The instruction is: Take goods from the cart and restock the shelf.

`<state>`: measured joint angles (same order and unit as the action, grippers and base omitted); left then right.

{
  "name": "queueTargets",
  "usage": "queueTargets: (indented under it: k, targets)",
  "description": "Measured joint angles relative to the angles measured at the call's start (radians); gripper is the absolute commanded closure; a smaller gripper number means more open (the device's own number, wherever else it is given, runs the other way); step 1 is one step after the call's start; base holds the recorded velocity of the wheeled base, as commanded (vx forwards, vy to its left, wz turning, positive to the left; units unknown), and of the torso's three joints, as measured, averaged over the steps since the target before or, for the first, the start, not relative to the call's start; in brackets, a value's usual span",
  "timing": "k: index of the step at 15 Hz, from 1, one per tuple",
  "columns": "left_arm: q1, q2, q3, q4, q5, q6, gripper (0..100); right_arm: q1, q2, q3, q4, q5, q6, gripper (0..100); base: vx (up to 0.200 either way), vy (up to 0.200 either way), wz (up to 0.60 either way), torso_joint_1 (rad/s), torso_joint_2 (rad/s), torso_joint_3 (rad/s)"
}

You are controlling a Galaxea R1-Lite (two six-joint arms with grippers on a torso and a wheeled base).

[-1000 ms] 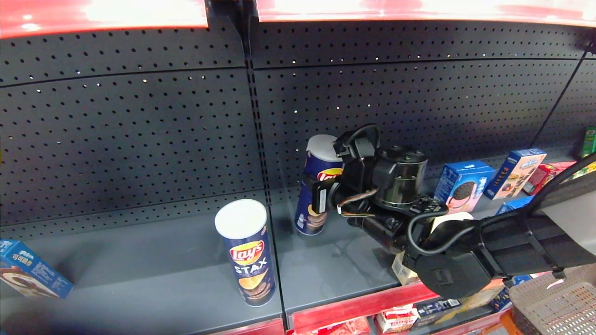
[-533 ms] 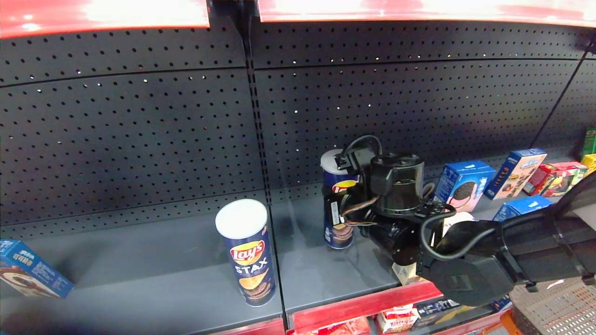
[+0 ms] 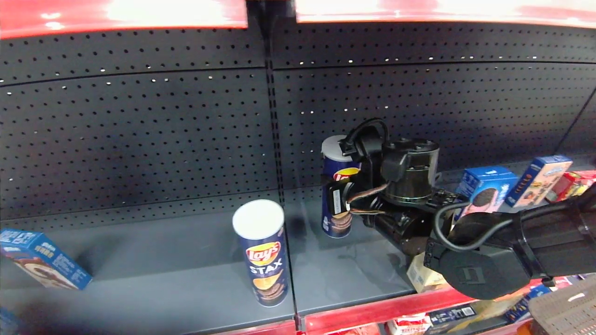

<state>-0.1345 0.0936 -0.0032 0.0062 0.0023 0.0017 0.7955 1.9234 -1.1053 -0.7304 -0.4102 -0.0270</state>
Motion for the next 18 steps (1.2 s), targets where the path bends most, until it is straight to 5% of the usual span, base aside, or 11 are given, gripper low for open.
queueTargets:
  k: [6,12,18]
  targets:
    - [-0.001,0.0,0.001,0.0,0.0,0.0,0,-0.003,-0.001,0.005,0.005,0.004,0.003,100,0.0,0.0,0.0,0.0,0.0,0.0]
    - [0.0,0.0,0.0,0.0,0.0,0.0,0,-0.07,-0.028,0.042,-0.001,0.159,0.009,100,0.0,0.0,0.0,0.0,0.0,0.0]
    - [-0.001,0.0,0.0,0.0,0.0,0.0,0,-0.15,-0.04,0.038,-0.003,0.418,-0.003,100,0.0,0.0,0.0,0.0,0.0,0.0]
